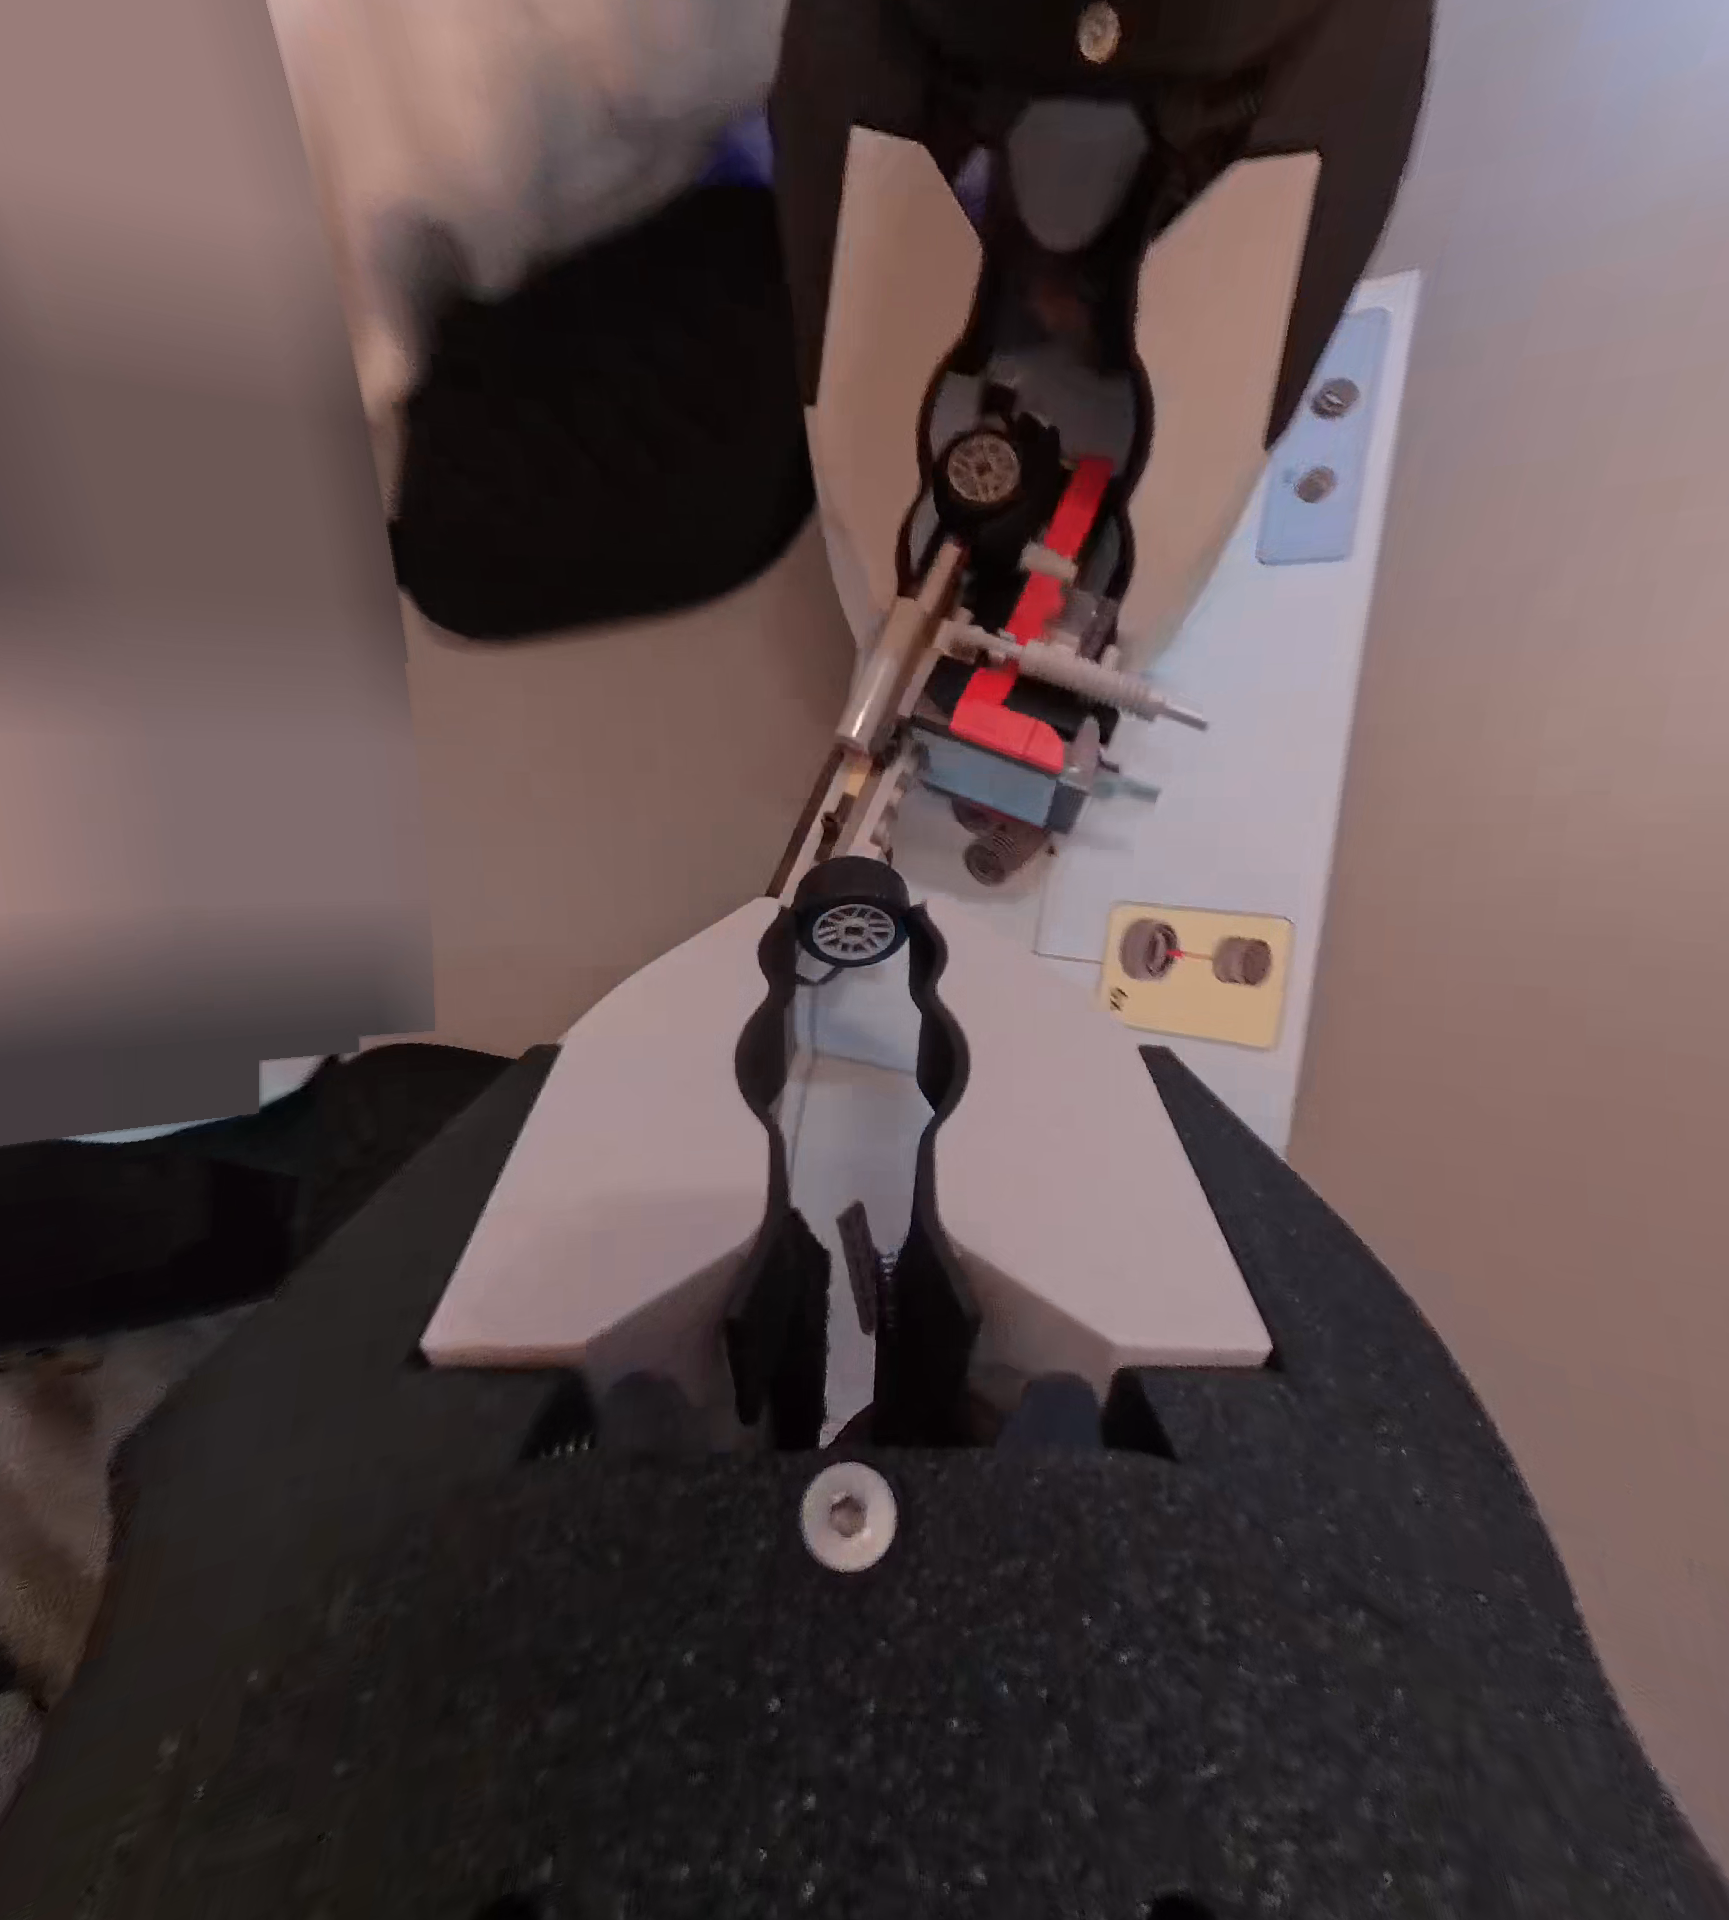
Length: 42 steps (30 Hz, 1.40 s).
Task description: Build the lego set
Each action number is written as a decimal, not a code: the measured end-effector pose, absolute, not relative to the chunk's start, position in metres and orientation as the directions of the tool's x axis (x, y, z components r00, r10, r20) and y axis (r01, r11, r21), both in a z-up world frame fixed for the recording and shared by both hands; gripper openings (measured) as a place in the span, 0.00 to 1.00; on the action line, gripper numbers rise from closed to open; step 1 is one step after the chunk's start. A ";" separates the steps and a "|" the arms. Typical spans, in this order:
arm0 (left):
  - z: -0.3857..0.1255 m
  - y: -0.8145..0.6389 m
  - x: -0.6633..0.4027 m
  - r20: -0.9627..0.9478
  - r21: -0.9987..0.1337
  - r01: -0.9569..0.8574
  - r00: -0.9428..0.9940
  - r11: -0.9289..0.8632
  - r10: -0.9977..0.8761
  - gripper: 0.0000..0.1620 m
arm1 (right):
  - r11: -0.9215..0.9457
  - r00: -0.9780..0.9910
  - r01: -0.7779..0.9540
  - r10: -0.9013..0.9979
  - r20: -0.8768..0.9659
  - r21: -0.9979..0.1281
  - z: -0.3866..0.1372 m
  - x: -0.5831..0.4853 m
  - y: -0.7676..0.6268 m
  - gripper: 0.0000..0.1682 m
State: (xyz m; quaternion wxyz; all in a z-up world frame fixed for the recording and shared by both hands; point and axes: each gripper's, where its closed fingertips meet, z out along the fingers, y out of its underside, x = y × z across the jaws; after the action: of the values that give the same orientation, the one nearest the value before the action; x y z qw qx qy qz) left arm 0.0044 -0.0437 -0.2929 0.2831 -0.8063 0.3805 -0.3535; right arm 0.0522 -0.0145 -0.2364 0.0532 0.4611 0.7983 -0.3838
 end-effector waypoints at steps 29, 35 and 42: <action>-0.290 -0.041 0.018 0.423 -0.510 -0.583 0.470 -0.632 -0.775 0.27 | 0.557 -0.605 0.780 0.787 -0.117 -0.287 -0.267 0.080 -0.028 0.13; -0.290 -0.038 0.020 0.410 -0.506 -0.583 0.485 -0.636 -0.772 0.27 | 0.615 -0.623 0.766 0.782 0.019 -0.185 -0.265 0.078 -0.028 0.13; -0.290 -0.037 0.022 0.409 -0.516 -0.578 0.481 -0.631 -0.775 0.26 | 0.691 -0.688 0.723 0.716 0.118 0.016 -0.273 0.079 -0.027 0.13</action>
State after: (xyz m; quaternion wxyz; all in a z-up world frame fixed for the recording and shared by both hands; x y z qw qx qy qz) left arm 0.0222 -0.0371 -0.2897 0.1561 -0.8463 0.3999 -0.3155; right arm 0.0787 -0.0268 -0.2728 -0.0514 0.3919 0.9181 0.0304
